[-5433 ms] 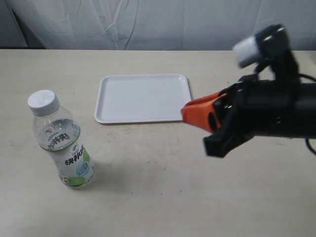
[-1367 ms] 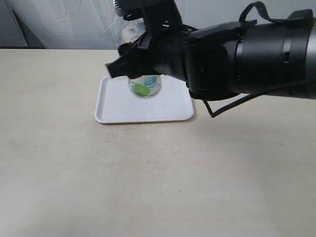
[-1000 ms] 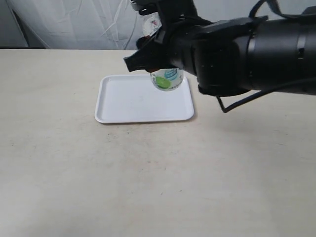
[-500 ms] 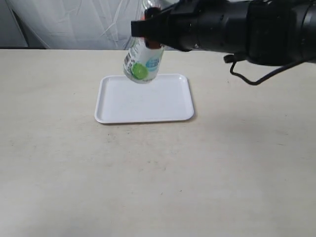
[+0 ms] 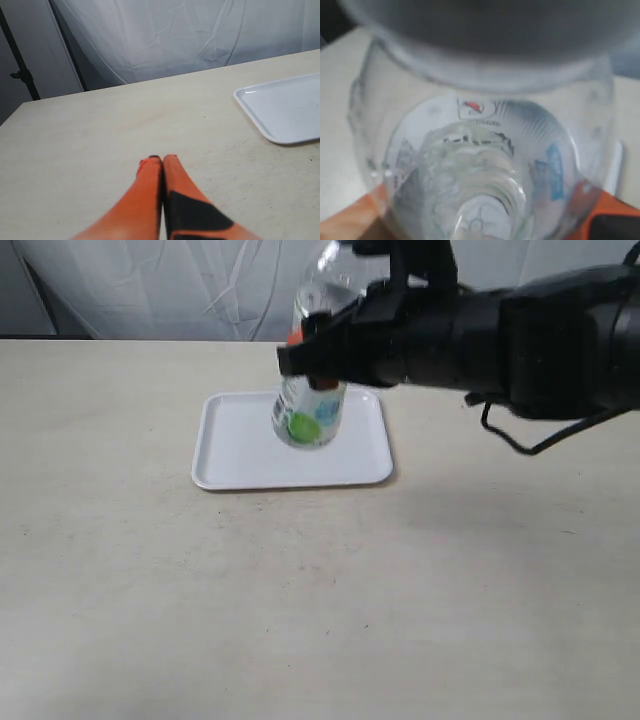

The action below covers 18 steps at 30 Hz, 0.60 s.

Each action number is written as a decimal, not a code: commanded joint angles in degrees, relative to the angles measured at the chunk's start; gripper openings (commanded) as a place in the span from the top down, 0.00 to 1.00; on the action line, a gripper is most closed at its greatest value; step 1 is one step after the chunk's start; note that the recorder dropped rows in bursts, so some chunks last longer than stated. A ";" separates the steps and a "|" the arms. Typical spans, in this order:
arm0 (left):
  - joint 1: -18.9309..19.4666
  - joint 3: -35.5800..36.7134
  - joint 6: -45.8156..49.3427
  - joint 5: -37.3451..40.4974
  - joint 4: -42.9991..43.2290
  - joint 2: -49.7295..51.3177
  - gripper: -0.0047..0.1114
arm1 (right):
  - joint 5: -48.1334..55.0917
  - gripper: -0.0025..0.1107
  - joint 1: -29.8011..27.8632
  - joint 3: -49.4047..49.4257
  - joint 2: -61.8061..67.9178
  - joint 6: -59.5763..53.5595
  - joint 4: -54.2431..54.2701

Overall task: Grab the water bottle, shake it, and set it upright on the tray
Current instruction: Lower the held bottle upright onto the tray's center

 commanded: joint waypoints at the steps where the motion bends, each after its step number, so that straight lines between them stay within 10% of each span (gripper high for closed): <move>1: -0.02 0.21 -0.04 -0.54 -0.33 -0.26 0.96 | -1.77 0.98 1.15 2.67 2.60 -1.35 -0.52; 18: -0.02 0.21 -0.04 -0.54 -0.20 -0.26 0.96 | -3.92 0.98 2.26 -2.97 -4.22 -2.63 0.98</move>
